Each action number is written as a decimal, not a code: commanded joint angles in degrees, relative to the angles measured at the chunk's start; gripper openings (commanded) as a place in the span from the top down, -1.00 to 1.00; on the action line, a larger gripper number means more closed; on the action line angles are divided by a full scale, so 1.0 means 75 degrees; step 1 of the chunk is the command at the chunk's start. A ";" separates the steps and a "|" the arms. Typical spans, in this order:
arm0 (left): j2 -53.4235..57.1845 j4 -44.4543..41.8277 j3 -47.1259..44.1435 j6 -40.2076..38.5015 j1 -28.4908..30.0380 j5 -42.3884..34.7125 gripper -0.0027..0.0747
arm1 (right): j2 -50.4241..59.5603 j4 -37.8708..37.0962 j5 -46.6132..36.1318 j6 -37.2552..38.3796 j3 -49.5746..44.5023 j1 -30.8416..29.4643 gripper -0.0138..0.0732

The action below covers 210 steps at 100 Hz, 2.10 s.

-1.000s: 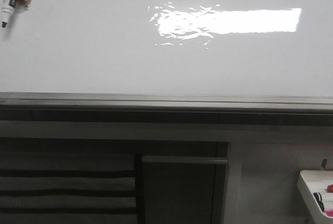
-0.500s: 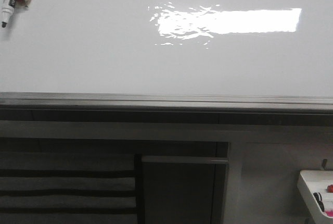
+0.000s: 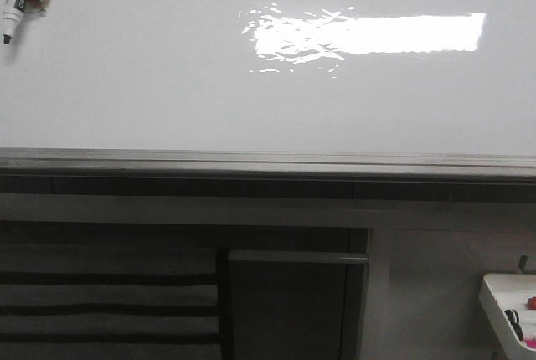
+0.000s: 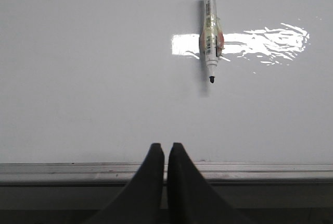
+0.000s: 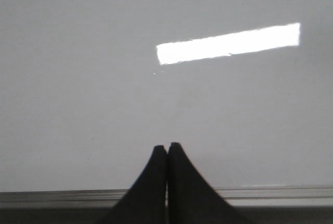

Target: Write number 3 on whiteboard

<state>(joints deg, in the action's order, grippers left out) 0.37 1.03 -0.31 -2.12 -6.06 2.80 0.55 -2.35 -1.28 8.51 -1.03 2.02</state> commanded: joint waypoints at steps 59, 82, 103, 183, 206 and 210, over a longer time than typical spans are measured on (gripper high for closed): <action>-0.1883 0.0513 0.3430 -0.0094 -0.0068 0.0861 0.98 | -0.2461 -0.0195 0.2216 -0.0956 0.4102 -0.0049 0.86; -0.2034 0.0513 0.3430 -0.0094 -0.0068 0.0840 0.98 | -0.2593 -0.0195 0.2070 -0.0956 0.4102 -0.0049 0.86; -0.2034 0.0513 0.3430 -0.0094 -0.0068 0.0840 0.98 | -0.2593 -0.0195 0.2126 -0.0956 0.4102 -0.0049 0.86; -0.2048 -0.0541 0.3402 0.0034 -0.0068 0.0874 -0.18 | -0.2593 -0.0242 0.2268 -0.0956 0.4102 -0.0049 -0.81; -0.2048 -0.0541 0.3402 0.0034 -0.0068 0.0874 -0.18 | -0.2593 -0.0242 0.2268 -0.0956 0.4102 -0.0049 -0.81; -0.2048 -0.0541 0.3402 0.0034 -0.0068 0.0874 -0.18 | -0.2593 -0.0242 0.2268 -0.0956 0.4102 -0.0049 -0.81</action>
<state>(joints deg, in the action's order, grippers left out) -13.94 -3.07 23.38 -1.77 -6.27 13.94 -17.99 -3.34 19.54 1.86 27.77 2.02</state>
